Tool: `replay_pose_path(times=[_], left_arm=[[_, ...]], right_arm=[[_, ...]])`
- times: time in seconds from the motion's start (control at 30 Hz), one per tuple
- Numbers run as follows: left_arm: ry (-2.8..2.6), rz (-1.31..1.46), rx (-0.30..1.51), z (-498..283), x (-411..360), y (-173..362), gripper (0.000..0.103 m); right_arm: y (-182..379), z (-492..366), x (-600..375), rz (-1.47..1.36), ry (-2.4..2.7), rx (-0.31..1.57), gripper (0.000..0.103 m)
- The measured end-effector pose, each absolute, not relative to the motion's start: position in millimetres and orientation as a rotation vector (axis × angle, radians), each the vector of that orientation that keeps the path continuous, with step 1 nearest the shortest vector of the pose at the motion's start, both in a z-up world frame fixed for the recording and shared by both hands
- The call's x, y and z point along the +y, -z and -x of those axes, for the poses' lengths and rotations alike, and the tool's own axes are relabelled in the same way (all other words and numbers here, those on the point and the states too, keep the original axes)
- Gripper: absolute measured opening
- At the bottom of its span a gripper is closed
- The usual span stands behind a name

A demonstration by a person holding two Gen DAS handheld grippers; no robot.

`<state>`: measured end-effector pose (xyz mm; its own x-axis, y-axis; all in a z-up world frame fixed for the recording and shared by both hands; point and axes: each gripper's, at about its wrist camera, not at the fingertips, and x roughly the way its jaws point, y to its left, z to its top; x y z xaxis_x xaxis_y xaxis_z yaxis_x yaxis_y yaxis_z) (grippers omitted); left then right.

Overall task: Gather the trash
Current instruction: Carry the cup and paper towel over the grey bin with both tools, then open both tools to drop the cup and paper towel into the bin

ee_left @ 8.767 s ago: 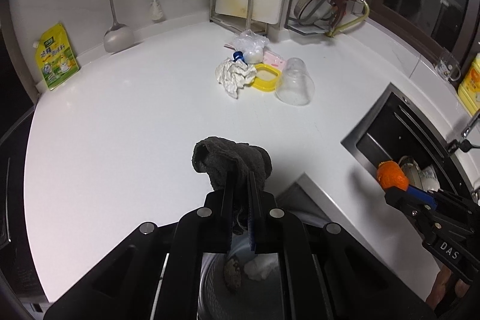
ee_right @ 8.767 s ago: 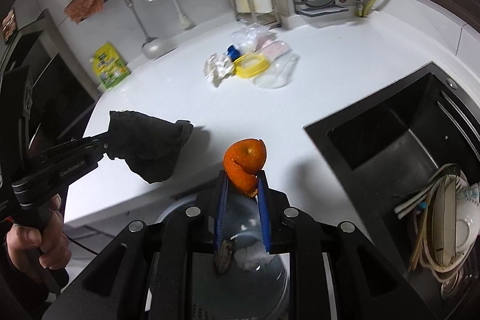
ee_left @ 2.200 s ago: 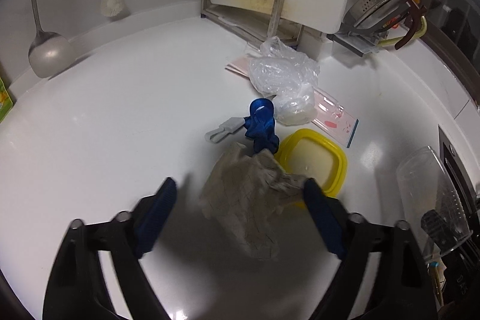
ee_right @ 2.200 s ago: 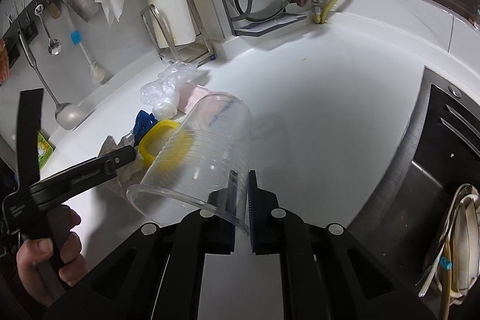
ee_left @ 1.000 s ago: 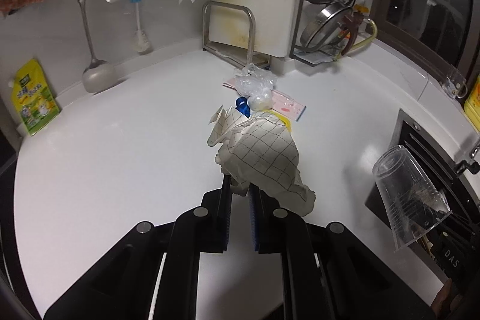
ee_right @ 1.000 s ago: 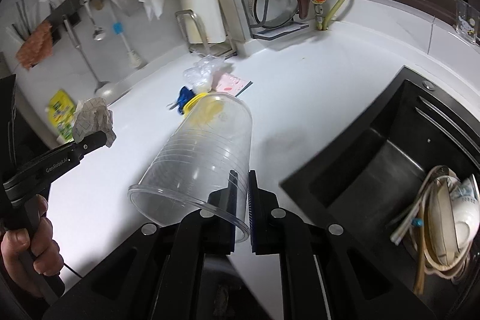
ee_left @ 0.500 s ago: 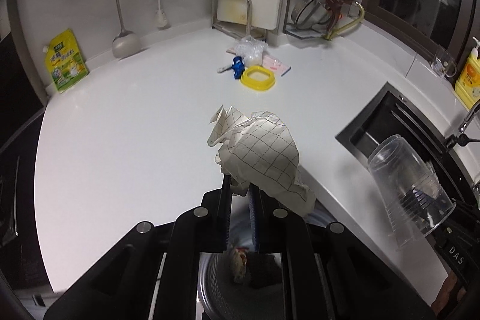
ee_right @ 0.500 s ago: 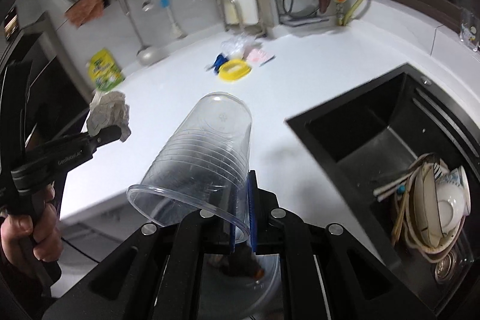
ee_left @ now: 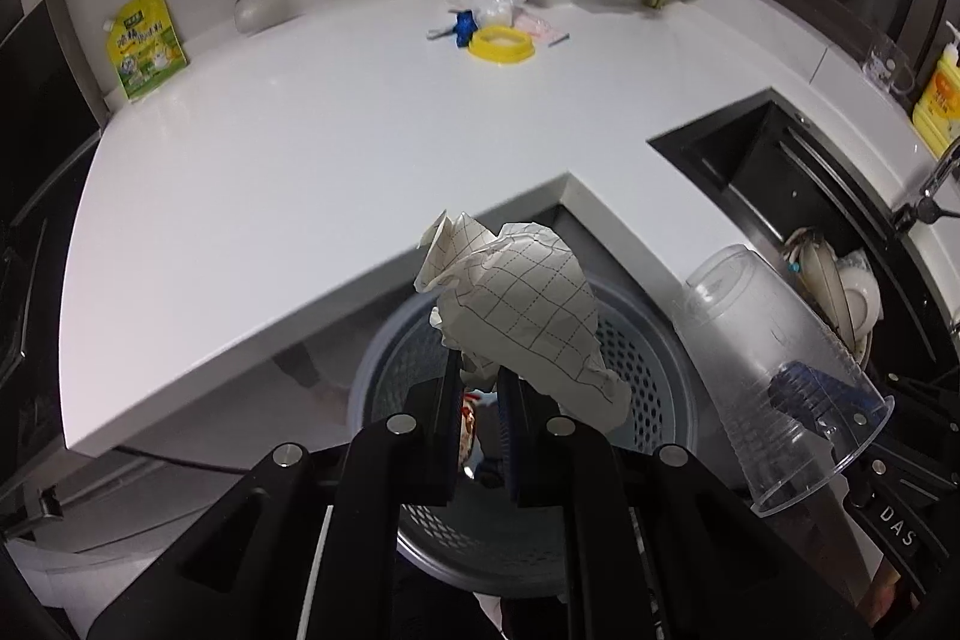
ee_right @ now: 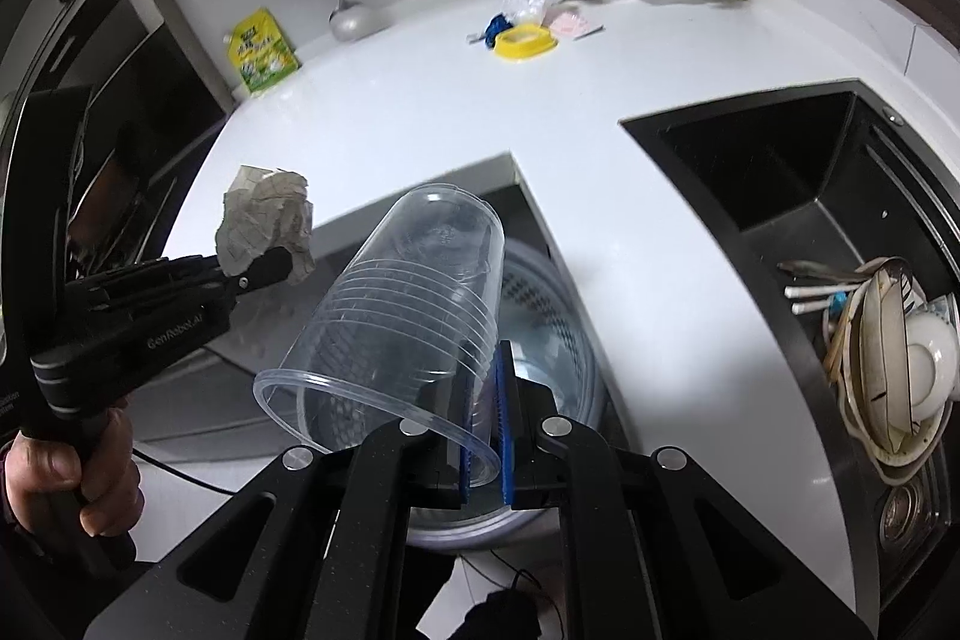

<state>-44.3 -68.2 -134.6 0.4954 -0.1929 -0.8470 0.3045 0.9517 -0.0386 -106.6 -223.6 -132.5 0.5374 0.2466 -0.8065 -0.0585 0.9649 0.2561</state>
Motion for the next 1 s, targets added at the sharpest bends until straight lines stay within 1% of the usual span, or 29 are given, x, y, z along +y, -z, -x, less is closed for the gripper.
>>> replay_pose_path(times=[0.27,0.67,0.87,0.9,0.97,1.0], left_arm=[[0.290,-0.115,1.072,55.7,-70.7,152.5,0.011],[0.286,-0.108,1.100,56.9,-71.1,156.8,0.013],[0.287,-0.102,1.105,56.9,-70.8,156.4,0.017],[0.286,-0.096,1.107,56.5,-69.9,156.1,0.023],[0.280,-0.085,1.109,56.1,-67.9,155.8,0.031],[0.277,-0.084,1.109,56.0,-67.3,155.6,0.034]], right_arm=[[150.4,108.1,-222.6,-0.221,-0.191,1.062,0.007],[166.5,97.9,-221.1,-0.245,-0.196,1.132,0.007],[164.6,96.1,-221.4,-0.248,-0.198,1.126,0.007],[164.0,95.5,-222.2,-0.251,-0.199,1.124,0.009],[163.9,95.4,-223.3,-0.257,-0.198,1.124,0.018],[163.8,95.3,-224.4,-0.263,-0.199,1.123,0.032]])
